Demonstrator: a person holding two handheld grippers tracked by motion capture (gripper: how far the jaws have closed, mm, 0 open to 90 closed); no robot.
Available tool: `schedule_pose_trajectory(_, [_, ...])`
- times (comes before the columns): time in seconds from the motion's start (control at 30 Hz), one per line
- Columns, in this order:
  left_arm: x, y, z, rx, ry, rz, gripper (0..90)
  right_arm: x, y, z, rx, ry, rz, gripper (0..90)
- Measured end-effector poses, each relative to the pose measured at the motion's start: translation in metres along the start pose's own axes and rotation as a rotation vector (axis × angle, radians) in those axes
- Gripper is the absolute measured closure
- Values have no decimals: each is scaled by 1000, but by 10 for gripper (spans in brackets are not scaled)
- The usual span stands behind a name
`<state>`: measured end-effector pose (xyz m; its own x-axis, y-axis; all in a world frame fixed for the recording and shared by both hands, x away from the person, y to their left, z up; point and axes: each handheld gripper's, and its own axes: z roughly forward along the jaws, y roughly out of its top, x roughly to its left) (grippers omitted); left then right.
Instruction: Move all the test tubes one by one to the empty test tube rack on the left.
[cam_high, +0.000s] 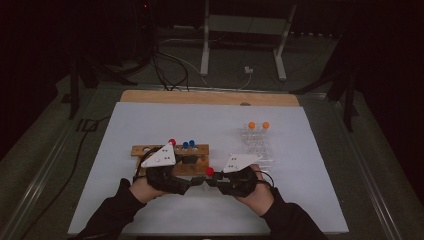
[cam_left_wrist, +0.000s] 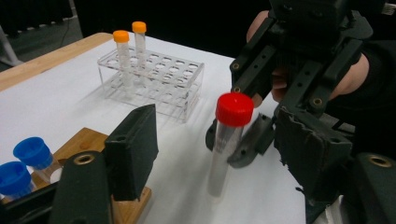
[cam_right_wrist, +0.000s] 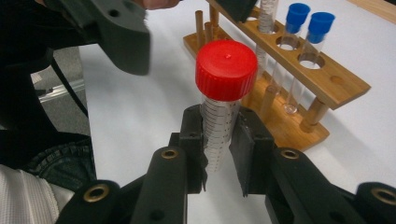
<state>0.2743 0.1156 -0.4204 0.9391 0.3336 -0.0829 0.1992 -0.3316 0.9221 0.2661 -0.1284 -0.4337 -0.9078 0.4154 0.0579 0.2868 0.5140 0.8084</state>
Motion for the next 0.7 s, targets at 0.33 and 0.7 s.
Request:
schedule_pose_trajectory(0.33, [-7,-1,10,18,-23,37,475,4,0,5,2,19,-5,750])
schedule_pose_trajectory(0.7, [-8,-2,14,29,-36,55,670,7,0,7,1,27,-2,750])
